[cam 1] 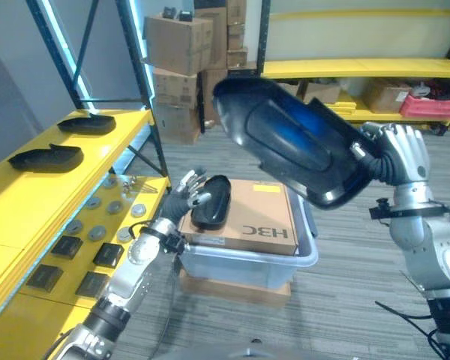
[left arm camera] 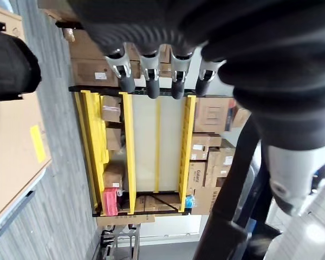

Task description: Move parts from the plastic box to the shelf.

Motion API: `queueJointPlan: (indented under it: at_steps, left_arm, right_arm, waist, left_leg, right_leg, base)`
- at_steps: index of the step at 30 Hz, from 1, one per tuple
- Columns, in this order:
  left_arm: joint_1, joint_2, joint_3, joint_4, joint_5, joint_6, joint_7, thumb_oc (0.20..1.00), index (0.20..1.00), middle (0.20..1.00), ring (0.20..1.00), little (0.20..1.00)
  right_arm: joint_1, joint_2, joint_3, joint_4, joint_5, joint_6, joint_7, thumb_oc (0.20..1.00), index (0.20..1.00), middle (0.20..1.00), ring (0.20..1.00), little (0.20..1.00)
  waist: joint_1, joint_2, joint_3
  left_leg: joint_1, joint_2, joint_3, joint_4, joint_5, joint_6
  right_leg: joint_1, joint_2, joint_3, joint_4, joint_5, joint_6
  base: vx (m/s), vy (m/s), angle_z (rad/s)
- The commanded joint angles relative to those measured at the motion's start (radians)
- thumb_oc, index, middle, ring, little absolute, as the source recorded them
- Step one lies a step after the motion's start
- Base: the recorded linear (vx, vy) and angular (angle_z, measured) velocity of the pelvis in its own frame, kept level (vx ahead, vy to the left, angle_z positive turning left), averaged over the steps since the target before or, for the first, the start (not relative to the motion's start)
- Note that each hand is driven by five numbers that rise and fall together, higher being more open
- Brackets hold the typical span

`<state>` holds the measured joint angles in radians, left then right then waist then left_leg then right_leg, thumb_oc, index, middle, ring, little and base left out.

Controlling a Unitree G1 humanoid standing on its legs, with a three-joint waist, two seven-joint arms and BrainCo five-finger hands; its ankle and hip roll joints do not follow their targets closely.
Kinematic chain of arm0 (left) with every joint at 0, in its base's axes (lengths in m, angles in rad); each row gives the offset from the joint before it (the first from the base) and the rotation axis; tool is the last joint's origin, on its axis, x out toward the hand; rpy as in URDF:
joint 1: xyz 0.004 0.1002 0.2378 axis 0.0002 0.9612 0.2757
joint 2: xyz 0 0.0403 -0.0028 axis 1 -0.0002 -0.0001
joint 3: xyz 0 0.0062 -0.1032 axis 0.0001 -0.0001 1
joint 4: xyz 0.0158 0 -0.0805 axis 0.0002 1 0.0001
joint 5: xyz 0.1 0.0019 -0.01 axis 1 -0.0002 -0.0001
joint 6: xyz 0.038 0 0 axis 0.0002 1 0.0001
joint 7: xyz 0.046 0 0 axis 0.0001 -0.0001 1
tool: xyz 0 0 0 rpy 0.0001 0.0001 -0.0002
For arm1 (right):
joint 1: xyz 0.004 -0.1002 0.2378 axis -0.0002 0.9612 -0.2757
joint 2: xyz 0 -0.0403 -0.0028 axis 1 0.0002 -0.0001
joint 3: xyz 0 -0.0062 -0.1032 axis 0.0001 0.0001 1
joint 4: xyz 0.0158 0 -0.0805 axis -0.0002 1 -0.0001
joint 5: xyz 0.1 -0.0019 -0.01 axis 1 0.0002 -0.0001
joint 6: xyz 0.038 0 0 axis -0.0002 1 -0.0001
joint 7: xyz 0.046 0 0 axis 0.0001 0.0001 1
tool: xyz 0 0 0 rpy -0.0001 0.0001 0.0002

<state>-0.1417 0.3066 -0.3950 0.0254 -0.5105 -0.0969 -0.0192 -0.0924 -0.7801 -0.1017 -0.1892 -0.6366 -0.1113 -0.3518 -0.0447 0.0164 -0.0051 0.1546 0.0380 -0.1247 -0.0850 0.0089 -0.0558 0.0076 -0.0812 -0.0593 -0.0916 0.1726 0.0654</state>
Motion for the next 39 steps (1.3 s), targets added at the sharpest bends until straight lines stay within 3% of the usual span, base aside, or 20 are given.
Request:
queueJointPlan:
  at_steps: [1, 5, 11, 17, 28, 29, 30, 31, 39]
  left_arm:
    - [-0.098, -0.008, -0.027, 0.102, -0.043, -0.032, 0.05, 1.0, 1.0, 1.0, 1.0, 1.0]
    - [-0.189, -0.059, -0.129, 0.129, -0.089, -0.048, 0.095, 1.0, 1.0, 1.0, 1.0, 1.0]
    - [-0.26, -0.094, -0.201, 0.129, -0.111, -0.051, 0.122, 1.0, 1.0, 1.0, 1.0, 1.0]
    - [-0.274, -0.109, -0.211, 0.118, -0.145, -0.06, 0.146, 1.0, 1.0, 1.0, 1.0, 1.0]
    - [-0.281, -0.111, -0.174, 0.115, -0.045, -0.132, 0.281, 1.0, 1.0, 1.0, 1.0, 1.0]
    - [-0.28, -0.111, -0.172, 0.109, -0.028, -0.153, 0.294, 0.595, 0.595, 0.595, 0.595, 0.595]
    - [-0.279, -0.107, -0.171, 0.102, -0.014, -0.164, 0.299, 0.341, 0.341, 0.341, 0.341, 0.341]
    - [-0.279, -0.107, -0.171, 0.102, -0.013, -0.164, 0.299, 0.2, 0.2, 0.2, 0.2, 0.2]
    - [-0.292, -0.046, -0.208, 0.093, 0.166, -0.178, 0.264, 0.2, 0.2, 0.2, 0.2, 0.2]
  right_arm:
    - [-0.104, -0.007, 0.001, -0.046, -0.027, -0.016, -0.067, 0.2, 0.2, 0.2, 0.2, 0.2]
    - [-0.195, 0.022, 0.136, -0.075, -0.016, -0.029, -0.11, 0.2, 0.2, 0.2, 0.2, 0.2]
    - [-0.271, 0.072, 0.265, -0.081, 0.007, -0.039, -0.112, 0.2, 0.2, 0.2, 0.2, 0.2]
    - [-0.289, 0.124, 0.346, -0.082, 0.043, -0.048, -0.097, 0.2, 0.2, 0.2, 0.2, 0.2]
    - [-0.245, 0.216, 0.475, -0.085, 0.165, -0.093, -0.081, 0.2, 0.2, 0.2, 0.2, 0.2]
    - [-0.249, 0.224, 0.504, -0.08, 0.177, -0.102, -0.081, 0.2, 0.2, 0.2, 0.2, 0.2]
    - [-0.248, 0.226, 0.517, -0.079, 0.183, -0.108, -0.079, 0.2, 0.2, 0.2, 0.2, 0.2]
    - [-0.249, 0.227, 0.517, -0.079, 0.183, -0.108, -0.079, 0.2, 0.2, 0.2, 0.2, 0.2]
    - [-0.26, 0.235, 0.568, -0.076, 0.237, -0.154, -0.063, 0.2, 0.2, 0.2, 0.2, 0.2]
  waist:
    - [0.024, -0.023, -0.01]
    - [0.019, -0.024, -0.001]
    - [0.02, -0.02, 0.008]
    - [0.021, -0.019, 0.008]
    - [0.024, -0.029, 0.016]
    - [0.023, -0.031, 0.018]
    - [0.023, -0.033, 0.019]
    - [0.023, -0.033, 0.019]
    - [0.02, -0.035, 0.019]
  left_leg:
    - [0.008, 0.029, 0.018, -0.002, -0.083, 0.001]
    - [0.002, 0.03, 0.017, -0.002, -0.077, 0.001]
    - [-0.006, 0.027, 0.013, -0.002, -0.073, 0.002]
    - [-0.009, 0.027, 0.013, -0.002, -0.071, 0.004]
    - [-0.009, 0.031, 0.019, -0.002, -0.068, 0.003]
    - [-0.008, 0.032, 0.021, -0.002, -0.067, 0.002]
    - [-0.008, 0.032, 0.023, -0.002, -0.067, 0.002]
    - [-0.008, 0.032, 0.024, -0.002, -0.067, 0.002]
    - [-0.006, 0.037, 0.033, -0.002, -0.069, -0.001]
  right_leg:
    - [0.154, -0.021, -0.009, 0.027, -0.22, 0.042]
    - [0.144, -0.024, -0.007, 0.03, -0.216, 0.044]
    - [0.136, -0.023, -0.01, 0.033, -0.212, 0.045]
    - [0.13, -0.024, -0.012, 0.038, -0.21, 0.044]
    - [0.121, -0.023, -0.009, 0.045, -0.208, 0.041]
    - [0.119, -0.022, -0.006, 0.047, -0.208, 0.041]
    - [0.119, -0.021, -0.005, 0.048, -0.208, 0.041]
    - [0.119, -0.021, -0.004, 0.048, -0.208, 0.041]
    - [0.113, -0.02, 0.004, 0.051, -0.209, 0.042]
  base:
    - [-0.02, -0.014, -0.15]
    - [-0.01, -0.007, -0.06]
    - [-0.02, 0.0, 0.04]
    - [0.0, 0.0, 0.0]
    - [0.0, 0.0, 0.0]
    - [0.0, 0.0, 0.0]
    - [-0.01, -0.001, -0.04]
    - [0.0, -0.001, -0.04]
    - [0.0, 0.003, -0.04]
